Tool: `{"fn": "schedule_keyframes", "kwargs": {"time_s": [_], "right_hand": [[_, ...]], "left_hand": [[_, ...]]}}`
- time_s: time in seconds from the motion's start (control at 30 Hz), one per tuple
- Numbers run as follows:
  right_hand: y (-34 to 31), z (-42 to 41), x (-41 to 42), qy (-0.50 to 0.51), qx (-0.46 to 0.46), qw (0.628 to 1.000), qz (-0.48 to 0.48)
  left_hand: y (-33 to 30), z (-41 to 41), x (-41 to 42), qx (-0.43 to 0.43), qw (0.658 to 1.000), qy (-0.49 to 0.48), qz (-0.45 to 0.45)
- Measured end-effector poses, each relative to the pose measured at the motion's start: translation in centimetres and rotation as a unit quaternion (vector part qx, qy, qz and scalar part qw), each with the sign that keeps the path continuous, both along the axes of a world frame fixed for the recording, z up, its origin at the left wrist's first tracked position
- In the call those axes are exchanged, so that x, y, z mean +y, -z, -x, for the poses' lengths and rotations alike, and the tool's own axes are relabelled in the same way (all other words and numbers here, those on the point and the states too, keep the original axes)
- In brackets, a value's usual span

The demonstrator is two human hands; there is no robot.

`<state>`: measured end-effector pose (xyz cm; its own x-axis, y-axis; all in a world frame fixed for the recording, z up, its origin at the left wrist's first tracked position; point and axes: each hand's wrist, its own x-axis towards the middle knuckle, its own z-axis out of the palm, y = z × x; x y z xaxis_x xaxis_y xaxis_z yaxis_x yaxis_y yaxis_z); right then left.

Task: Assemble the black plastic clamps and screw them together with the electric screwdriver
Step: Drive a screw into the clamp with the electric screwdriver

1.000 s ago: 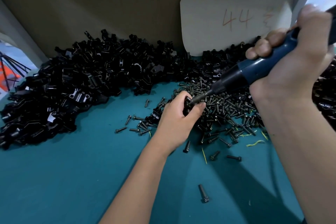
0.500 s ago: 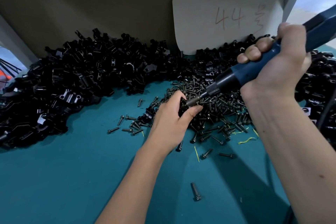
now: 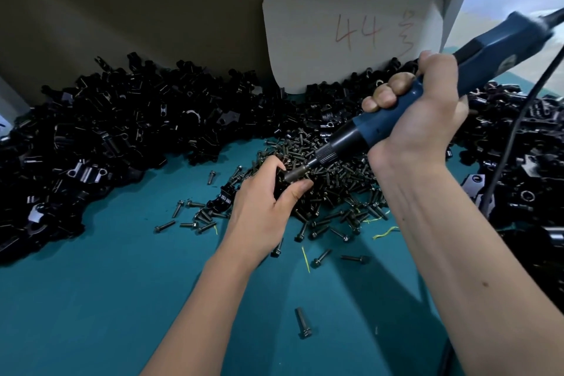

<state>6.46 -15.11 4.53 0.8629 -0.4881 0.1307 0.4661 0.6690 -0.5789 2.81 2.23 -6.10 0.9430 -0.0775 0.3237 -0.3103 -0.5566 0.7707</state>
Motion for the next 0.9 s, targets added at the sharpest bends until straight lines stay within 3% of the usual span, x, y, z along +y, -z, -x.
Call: {"fn": "schedule_keyframes", "kwargs": {"time_s": [0.53, 0.9], "right_hand": [[0.91, -0.45, -0.08, -0.011, 0.023, 0.999, -0.040], [0.50, -0.16, 0.47, -0.009, -0.006, 1.000, -0.009]], "left_hand": [[-0.26, 0.68, -0.47, -0.019, 0.996, -0.065, -0.056], [0.02, 0.45, -0.40, -0.021, 0.998, -0.045, -0.043]]}}
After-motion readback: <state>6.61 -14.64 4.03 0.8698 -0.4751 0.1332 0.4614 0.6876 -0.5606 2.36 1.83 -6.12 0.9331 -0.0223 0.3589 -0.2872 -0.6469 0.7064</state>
